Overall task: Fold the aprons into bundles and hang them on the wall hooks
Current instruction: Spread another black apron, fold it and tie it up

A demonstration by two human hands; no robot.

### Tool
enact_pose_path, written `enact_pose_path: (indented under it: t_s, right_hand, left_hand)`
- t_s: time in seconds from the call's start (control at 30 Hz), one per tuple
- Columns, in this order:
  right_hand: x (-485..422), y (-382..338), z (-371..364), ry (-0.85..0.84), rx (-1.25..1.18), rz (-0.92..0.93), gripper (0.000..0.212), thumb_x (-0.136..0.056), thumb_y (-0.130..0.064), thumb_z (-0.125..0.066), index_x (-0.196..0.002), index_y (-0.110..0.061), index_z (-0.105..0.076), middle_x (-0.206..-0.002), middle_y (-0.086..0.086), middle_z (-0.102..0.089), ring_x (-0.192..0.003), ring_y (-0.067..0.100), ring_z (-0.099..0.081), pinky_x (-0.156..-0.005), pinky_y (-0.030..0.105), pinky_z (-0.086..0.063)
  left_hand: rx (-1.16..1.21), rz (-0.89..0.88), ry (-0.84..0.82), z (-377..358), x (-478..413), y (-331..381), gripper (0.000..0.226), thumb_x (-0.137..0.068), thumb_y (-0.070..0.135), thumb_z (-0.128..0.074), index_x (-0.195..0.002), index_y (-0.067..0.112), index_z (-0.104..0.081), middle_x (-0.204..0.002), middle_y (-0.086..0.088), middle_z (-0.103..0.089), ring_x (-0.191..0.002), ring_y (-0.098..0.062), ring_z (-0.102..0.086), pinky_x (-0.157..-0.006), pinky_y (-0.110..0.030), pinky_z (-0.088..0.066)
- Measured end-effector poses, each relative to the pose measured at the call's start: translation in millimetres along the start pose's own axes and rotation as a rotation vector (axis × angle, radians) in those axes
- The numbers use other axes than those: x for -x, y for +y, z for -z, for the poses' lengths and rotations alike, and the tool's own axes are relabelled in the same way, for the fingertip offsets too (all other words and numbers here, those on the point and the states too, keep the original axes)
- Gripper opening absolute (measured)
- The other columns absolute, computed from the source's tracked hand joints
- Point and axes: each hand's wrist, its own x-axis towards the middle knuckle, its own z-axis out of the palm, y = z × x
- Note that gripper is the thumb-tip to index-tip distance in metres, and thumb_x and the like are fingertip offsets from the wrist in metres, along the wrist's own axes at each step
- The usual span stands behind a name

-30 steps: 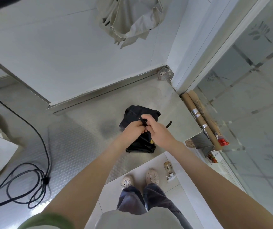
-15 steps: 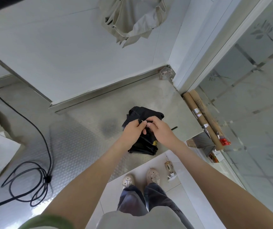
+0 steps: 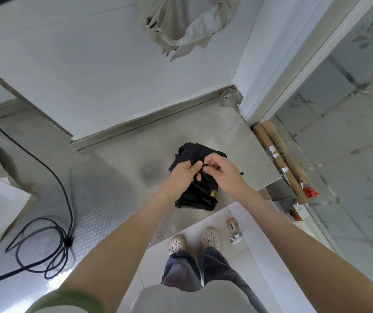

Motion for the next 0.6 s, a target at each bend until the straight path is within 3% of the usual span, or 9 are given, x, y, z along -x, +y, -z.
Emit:
enact_pose_path:
  t_s: [0.07, 0.17, 0.3, 0.47, 0.6]
  right_hand:
    - [1, -2, 0, 0.013, -0.125, -0.038, 0.016, -0.092, -0.007, -0.057, -0.087, -0.022, -0.053, -0.081, 0.004, -0.058, -0.079, 0.014, -0.056, -0.075, 0.027, -0.045]
    - [3, -1, 0, -0.116, -0.267, -0.156, 0.016, -0.09, -0.015, -0.064, -0.101, -0.018, -0.053, -0.087, 0.001, -0.063, -0.08, 0.008, -0.057, -0.077, 0.019, -0.045]
    - [2, 2, 0, -0.219, -0.235, -0.208, 0.01, -0.09, -0.009, -0.063, -0.085, -0.017, -0.064, -0.08, -0.002, -0.059, -0.077, 0.009, -0.053, -0.077, 0.022, -0.043]
    - [4, 6, 5, -0.243, -0.426, -0.227, 0.018, -0.096, -0.006, -0.052, -0.092, -0.013, -0.067, -0.089, -0.005, -0.065, -0.088, 0.004, -0.06, -0.085, 0.015, -0.046]
    - [-1, 6, 3, -0.213, -0.43, -0.283, 0.025, -0.097, 0.0, -0.045, -0.091, -0.017, -0.063, -0.092, -0.001, -0.048, -0.09, 0.01, -0.051, -0.085, 0.02, -0.038]
  left_hand:
    - [-0.065, -0.017, 0.02, -1, -1, 2, 0.04, -0.1, 0.032, -0.047, -0.066, 0.012, -0.053, -0.06, 0.005, -0.052, -0.056, -0.01, -0.041, -0.059, -0.02, -0.033]
    - [-0.107, -0.034, 0.054, -5, -1, 3, 0.034, -0.099, 0.029, -0.047, -0.07, 0.011, -0.052, -0.064, 0.006, -0.052, -0.06, -0.009, -0.044, -0.059, -0.019, -0.034]
    - [-0.062, -0.072, 0.072, -4, -3, -1, 0.027, -0.097, 0.027, -0.051, -0.088, 0.004, -0.063, -0.071, 0.004, -0.059, -0.071, -0.01, -0.051, -0.07, -0.025, -0.038]
    - [0.145, -0.104, -0.024, 0, -1, 2, 0.025, -0.098, 0.022, -0.051, -0.077, 0.014, -0.062, -0.063, 0.008, -0.053, -0.058, 0.0, -0.047, -0.062, -0.013, -0.037]
    - [0.253, -0.052, -0.195, 10, -3, 3, 0.031, -0.099, 0.023, -0.049, -0.071, 0.018, -0.06, -0.065, 0.005, -0.052, -0.056, -0.001, -0.042, -0.059, -0.016, -0.031]
